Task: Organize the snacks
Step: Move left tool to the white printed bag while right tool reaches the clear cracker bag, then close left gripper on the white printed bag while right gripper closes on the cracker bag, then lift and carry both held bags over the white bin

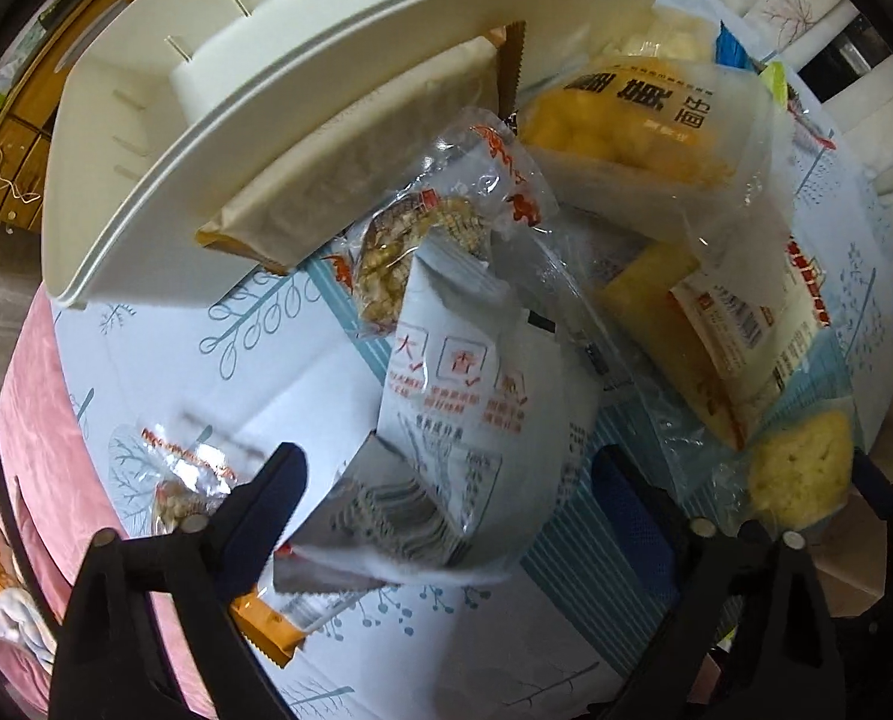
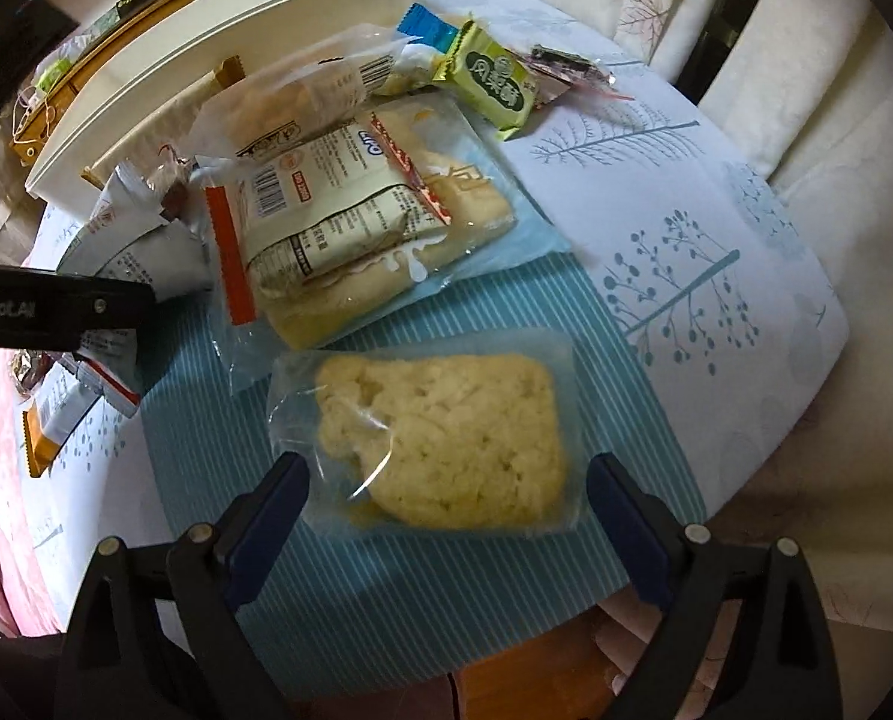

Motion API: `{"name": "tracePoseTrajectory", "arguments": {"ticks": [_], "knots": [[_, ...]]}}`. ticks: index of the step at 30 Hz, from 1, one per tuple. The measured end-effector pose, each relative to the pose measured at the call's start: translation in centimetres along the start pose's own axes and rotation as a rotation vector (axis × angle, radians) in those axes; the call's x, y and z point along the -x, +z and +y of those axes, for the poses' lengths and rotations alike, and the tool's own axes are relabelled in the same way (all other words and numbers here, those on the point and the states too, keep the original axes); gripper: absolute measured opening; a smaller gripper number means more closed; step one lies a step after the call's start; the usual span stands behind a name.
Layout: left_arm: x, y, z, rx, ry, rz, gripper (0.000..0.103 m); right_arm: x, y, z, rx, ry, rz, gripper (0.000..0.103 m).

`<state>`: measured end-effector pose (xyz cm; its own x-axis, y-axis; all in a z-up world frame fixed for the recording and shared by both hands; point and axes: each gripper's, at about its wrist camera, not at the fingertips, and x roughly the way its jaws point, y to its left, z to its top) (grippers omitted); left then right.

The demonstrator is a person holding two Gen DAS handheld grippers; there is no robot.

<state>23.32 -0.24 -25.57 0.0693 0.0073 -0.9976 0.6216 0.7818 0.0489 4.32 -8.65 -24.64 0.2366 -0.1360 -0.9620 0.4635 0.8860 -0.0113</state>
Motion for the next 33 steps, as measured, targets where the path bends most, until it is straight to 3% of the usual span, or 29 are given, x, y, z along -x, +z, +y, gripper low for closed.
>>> {"name": "tracePoseTrajectory", "arguments": {"ticks": [4,6,8,13,22,24,33], "knots": [[-0.6,0.6,-0.2,-0.007,-0.007,0.013,0.088,-0.4,0.1,0.4,0.015,-0.010,-0.006,0.095],[-0.9,0.7,-0.6,-0.022,-0.003,0.020,0.083,-0.6,0.2,0.5,0.017,-0.011,-0.009,0.095],[-1.3,0.8,-1.0,-0.034,0.024,0.029,0.069,-0.9,0.6,0.4,0.016,-0.012,-0.007,0.095],[-1.6,0.8,-1.0,-0.016,0.006,0.043,0.058,-1.0,0.8,0.1,-0.013,0.020,0.022,0.090],[-0.1,0.5,-0.8,-0.007,0.003,0.044,0.056,-0.4,1.4,-0.2,-0.014,0.027,0.053,0.077],[0.7,0.5,-0.7,0.000,-0.015,0.041,0.056,0.2,1.7,-0.1,-0.013,0.031,0.056,0.069],[5.8,0.1,0.2,0.024,-0.067,-0.002,0.056,2.7,3.9,-0.6,-0.054,0.018,0.090,0.066]]}}
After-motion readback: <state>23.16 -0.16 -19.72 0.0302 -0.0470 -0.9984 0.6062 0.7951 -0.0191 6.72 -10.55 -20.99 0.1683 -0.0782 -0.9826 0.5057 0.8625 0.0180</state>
